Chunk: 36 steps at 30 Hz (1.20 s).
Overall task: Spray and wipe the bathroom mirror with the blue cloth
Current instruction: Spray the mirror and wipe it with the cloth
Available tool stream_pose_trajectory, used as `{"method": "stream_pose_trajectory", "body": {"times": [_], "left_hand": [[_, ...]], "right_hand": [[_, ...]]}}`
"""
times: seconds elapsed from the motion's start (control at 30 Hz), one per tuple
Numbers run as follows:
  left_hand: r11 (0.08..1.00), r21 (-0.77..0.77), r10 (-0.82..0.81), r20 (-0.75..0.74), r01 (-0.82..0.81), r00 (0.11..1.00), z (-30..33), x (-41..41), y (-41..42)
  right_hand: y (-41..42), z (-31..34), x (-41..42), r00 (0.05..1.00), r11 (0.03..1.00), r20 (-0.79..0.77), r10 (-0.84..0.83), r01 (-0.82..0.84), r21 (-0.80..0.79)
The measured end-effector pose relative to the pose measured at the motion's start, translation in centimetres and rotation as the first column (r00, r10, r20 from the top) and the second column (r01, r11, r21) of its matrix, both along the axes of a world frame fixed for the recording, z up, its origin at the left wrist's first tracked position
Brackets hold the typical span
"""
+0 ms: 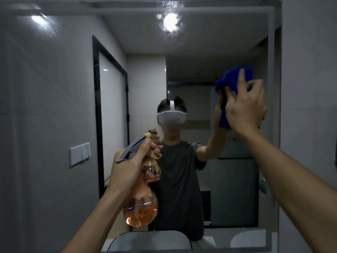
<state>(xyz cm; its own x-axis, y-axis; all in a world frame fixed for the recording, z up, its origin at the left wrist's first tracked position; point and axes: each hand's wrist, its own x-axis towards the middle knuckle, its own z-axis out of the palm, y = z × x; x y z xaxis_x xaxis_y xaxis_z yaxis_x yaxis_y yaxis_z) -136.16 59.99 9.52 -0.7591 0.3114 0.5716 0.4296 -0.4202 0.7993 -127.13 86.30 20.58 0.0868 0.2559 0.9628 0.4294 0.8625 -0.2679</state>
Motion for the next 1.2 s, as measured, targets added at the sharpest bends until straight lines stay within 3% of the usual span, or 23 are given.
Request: {"method": "stream_pose_trajectory", "body": {"times": [0.1,0.23,0.37,0.47,0.53,0.63,0.73,0.83,1.2], "left_hand": [[1.000,0.007,0.001,-0.004,-0.001,1.000,-0.1,-0.1,-0.2],[1.000,0.019,-0.024,-0.001,0.024,1.000,-0.4,0.1,-0.7],[1.000,0.006,-0.005,-0.020,0.005,1.000,-0.3,0.2,-1.4],[1.000,-0.010,0.011,-0.007,-0.011,1.000,-0.4,0.0,-1.9],[1.000,-0.021,0.020,-0.014,-0.020,1.000,-0.4,-0.4,-2.5],[0.999,-0.034,0.041,-0.029,-0.042,0.999,-0.2,-1.3,-4.0],[0.995,-0.058,0.082,-0.042,-0.084,0.996,0.2,-2.4,-5.5],[0.990,-0.072,0.114,-0.060,-0.119,0.992,0.5,-3.5,-7.1],[0.990,-0.056,0.126,-0.079,-0.130,0.989,0.2,-4.7,-11.0]], "right_hand": [[-3.4,-3.2,-2.3,0.983,0.964,0.183,0.000,-0.049,0.261],[-4.6,-10.5,-3.9,0.923,0.808,0.379,-0.066,-0.174,0.563],[-4.6,-14.9,-3.4,0.839,0.742,0.529,-0.127,-0.274,0.612],[-4.6,-13.7,-3.2,0.848,0.739,0.513,-0.133,-0.259,0.621],[-4.4,-11.7,-3.3,0.902,0.801,0.419,-0.102,-0.176,0.573],[-4.6,-7.5,-3.1,0.960,0.933,0.280,-0.008,-0.093,0.348],[-5.4,-3.6,-2.9,0.977,0.981,0.149,0.150,-0.166,0.101],[-5.9,-1.6,-3.5,0.959,0.957,0.010,0.284,-0.283,-0.058],[-6.8,-2.1,-4.3,0.972,0.970,0.015,0.233,-0.231,-0.073]]}}
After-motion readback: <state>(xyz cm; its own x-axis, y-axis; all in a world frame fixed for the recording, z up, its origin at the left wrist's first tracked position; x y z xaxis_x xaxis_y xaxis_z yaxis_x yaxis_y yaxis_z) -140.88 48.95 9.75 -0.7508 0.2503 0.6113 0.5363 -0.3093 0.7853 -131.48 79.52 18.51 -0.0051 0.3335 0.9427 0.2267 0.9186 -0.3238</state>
